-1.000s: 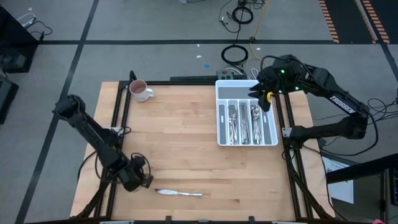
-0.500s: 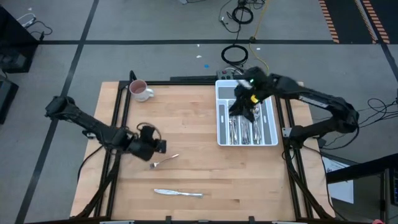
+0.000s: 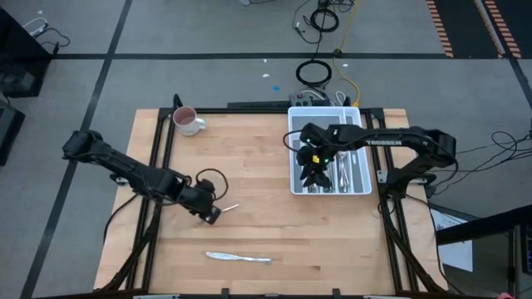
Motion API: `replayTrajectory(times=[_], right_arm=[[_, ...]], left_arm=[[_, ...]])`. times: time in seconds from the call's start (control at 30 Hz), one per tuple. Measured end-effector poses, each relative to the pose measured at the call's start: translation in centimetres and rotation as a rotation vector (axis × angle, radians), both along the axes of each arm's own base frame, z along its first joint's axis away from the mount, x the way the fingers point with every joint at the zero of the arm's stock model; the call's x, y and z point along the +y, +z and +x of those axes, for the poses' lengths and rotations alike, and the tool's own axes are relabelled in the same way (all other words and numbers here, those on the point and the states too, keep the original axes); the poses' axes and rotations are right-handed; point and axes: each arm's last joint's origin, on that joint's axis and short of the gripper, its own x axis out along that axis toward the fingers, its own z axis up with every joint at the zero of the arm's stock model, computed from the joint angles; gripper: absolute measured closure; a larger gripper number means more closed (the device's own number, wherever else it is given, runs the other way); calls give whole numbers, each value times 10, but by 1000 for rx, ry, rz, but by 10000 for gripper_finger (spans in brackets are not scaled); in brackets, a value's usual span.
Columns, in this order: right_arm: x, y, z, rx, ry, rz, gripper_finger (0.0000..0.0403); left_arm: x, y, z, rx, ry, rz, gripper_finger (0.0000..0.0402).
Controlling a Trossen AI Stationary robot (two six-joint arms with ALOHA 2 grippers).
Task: Sort silverware
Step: Put the silver fork into the silverware tray
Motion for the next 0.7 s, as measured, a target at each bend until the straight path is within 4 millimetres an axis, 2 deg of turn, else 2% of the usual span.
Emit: replayTrajectory(times=[0.13,0.23,0.43,0.7], right_arm=[[0,1,2,-30,13,-9,239],[-1,2,1,-37,9,-14,235],[-3,2,1,-17,-24,8,234],[-2,2,1,3,-51,29,234]], left_arm=[[-6,-11,1,78,-129,-14,321],[-10,-18,8,67,-218,-29,292],[-12,-37,13,160,-236,6,234],[-10,-50,18,194,-233,81,221]])
